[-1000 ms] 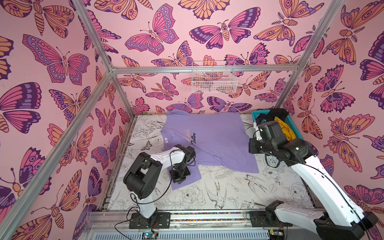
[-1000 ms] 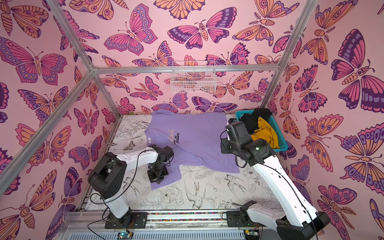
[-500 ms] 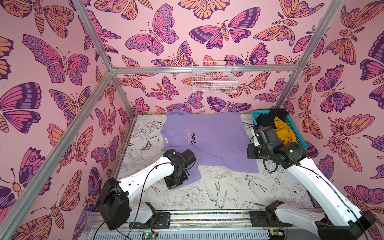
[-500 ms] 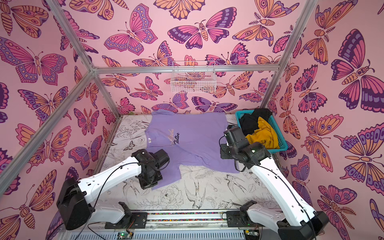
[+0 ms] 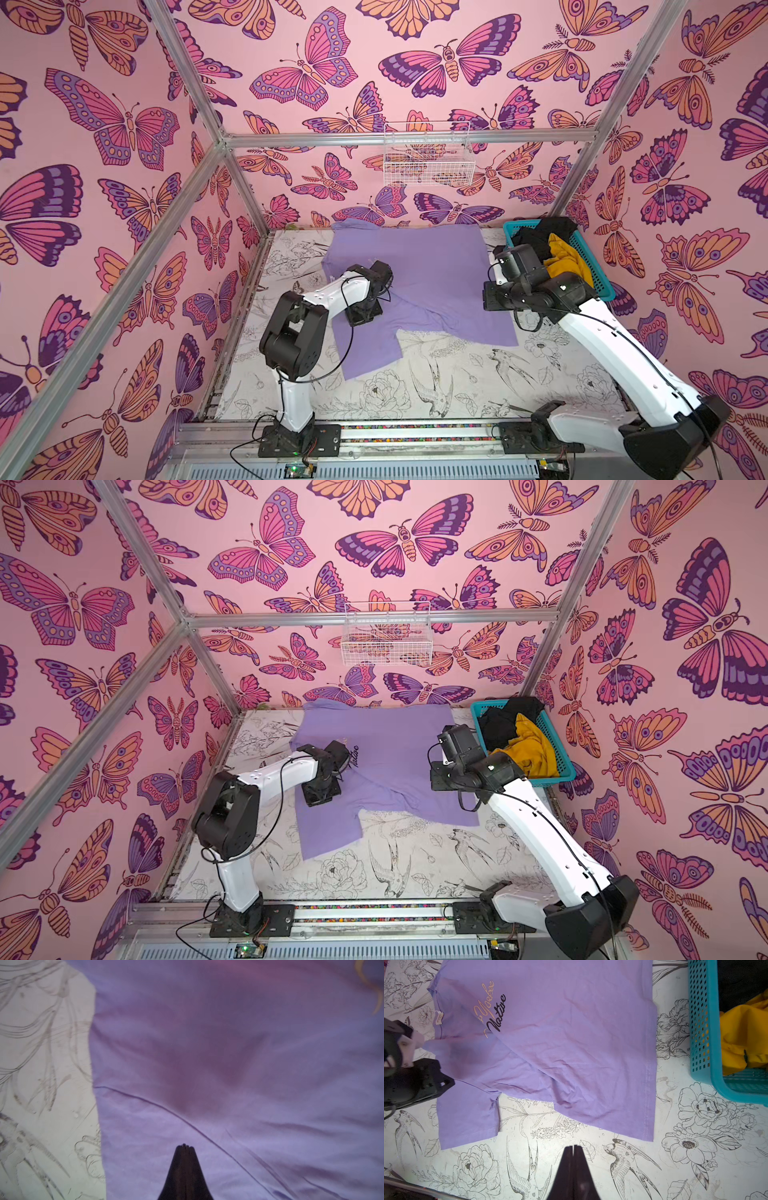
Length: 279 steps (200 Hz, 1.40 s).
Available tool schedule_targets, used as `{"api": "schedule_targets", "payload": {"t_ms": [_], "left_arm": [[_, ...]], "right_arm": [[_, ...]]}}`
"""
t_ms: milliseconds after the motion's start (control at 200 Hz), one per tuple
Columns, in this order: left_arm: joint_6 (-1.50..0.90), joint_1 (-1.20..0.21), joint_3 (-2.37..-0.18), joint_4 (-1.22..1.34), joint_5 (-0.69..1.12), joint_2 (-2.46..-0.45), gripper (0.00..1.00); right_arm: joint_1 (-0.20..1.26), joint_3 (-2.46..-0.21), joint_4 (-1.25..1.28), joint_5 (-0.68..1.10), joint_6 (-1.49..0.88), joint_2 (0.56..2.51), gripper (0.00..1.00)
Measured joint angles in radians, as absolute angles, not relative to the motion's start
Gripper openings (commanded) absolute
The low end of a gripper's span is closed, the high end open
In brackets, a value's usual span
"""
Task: Fold and stack t-shirts
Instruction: Flatten out the T-shirt at the center of the board.
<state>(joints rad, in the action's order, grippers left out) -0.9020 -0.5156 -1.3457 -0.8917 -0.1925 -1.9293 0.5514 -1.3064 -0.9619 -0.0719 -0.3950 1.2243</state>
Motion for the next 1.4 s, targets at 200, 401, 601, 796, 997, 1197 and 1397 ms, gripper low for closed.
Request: {"api": "schedule_targets", "payload": {"t_ms": [200,401,601,796,997,1197,1397], "left_arm": [[-0.867,-0.516,-1.343,-0.850,-0.187,-1.977,0.00],[-0.886,-0.514,-1.353,-0.877,-0.178,-1.989,0.00],[-0.946,-0.505,-1.168,-0.860,-0.130,-1.873,0.00],[-1.011,-0.506,-0.936,-0.833,-0.027,-1.692,0.00],[-1.045,-0.541,-0.834,-0.847,0.023,-1.594,0.00],[-1.021,-0.558,-0.908,-0.976,-0.010,-1.637,0.09],[-0.949,-0.563,-1.296,-1.150,-0.152,-1.651,0.46]], "right_arm": [[0.551,-1.306,-0.971,-0.073,-0.394,1.206,0.00],[0.551,-1.306,-0.986,-0.078,-0.394,1.202,0.00],[0.551,-1.297,-0.991,-0.089,-0.395,1.167,0.00],[0.551,-1.255,-0.991,-0.089,-0.397,1.139,0.00],[0.551,-1.221,-0.982,-0.088,-0.401,1.140,0.00],[0.551,-1.193,-0.953,-0.072,-0.390,1.192,0.00],[0.517,-1.218,-0.874,-0.026,-0.342,1.435,0.10]]}}
